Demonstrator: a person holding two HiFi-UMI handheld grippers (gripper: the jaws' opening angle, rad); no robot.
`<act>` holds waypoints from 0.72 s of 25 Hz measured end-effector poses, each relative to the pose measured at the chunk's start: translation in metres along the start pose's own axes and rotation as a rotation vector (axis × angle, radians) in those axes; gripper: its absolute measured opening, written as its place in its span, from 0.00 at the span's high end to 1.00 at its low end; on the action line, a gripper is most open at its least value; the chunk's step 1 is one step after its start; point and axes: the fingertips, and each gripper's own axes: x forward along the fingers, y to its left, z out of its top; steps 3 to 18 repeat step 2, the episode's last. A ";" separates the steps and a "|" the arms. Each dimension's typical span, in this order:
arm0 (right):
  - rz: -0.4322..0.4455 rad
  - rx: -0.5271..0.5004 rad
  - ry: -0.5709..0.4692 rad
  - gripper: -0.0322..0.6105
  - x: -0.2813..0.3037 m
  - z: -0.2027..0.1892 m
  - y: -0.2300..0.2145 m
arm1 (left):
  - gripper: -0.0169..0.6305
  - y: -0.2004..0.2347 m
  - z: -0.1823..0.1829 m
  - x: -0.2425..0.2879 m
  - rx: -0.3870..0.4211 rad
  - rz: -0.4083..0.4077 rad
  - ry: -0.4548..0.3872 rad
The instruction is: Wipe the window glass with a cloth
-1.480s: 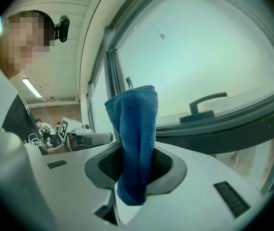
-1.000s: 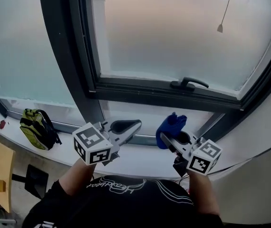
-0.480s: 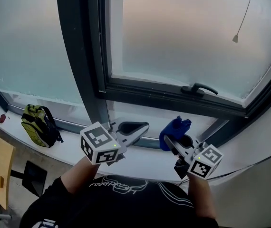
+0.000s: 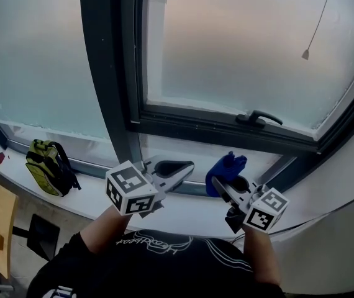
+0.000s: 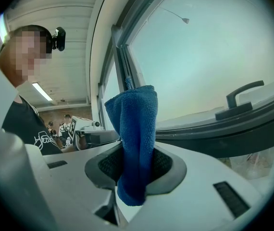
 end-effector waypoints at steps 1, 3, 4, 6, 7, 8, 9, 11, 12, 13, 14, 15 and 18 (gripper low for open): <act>0.001 -0.001 -0.002 0.81 0.001 0.000 0.001 | 0.97 0.000 0.000 -0.001 0.001 -0.001 -0.001; 0.001 -0.001 -0.003 0.81 0.002 0.000 0.003 | 0.97 0.000 0.000 -0.002 0.001 -0.002 -0.002; 0.001 -0.001 -0.003 0.81 0.002 0.000 0.003 | 0.97 0.000 0.000 -0.002 0.001 -0.002 -0.002; 0.001 -0.001 -0.003 0.81 0.002 0.000 0.003 | 0.97 0.000 0.000 -0.002 0.001 -0.002 -0.002; 0.001 -0.001 -0.003 0.81 0.002 0.000 0.003 | 0.97 0.000 0.000 -0.002 0.001 -0.002 -0.002; 0.001 -0.001 -0.003 0.81 0.002 0.000 0.003 | 0.97 0.000 0.000 -0.002 0.001 -0.002 -0.002; 0.001 -0.001 -0.003 0.81 0.002 0.000 0.003 | 0.97 0.000 0.000 -0.002 0.001 -0.002 -0.002; 0.001 -0.001 -0.003 0.81 0.002 0.000 0.003 | 0.97 0.000 0.000 -0.002 0.001 -0.002 -0.002; 0.001 -0.001 -0.003 0.81 0.002 0.000 0.003 | 0.97 0.000 0.000 -0.002 0.001 -0.002 -0.002; 0.001 -0.001 -0.003 0.81 0.002 0.000 0.003 | 0.97 0.000 0.000 -0.002 0.001 -0.002 -0.002; 0.001 -0.001 -0.003 0.81 0.002 0.000 0.003 | 0.97 0.000 0.000 -0.002 0.001 -0.002 -0.002; 0.001 -0.001 -0.003 0.81 0.002 0.000 0.003 | 0.97 0.000 0.000 -0.002 0.001 -0.002 -0.002; 0.001 -0.001 -0.003 0.81 0.002 0.000 0.003 | 0.97 0.000 0.000 -0.002 0.001 -0.002 -0.002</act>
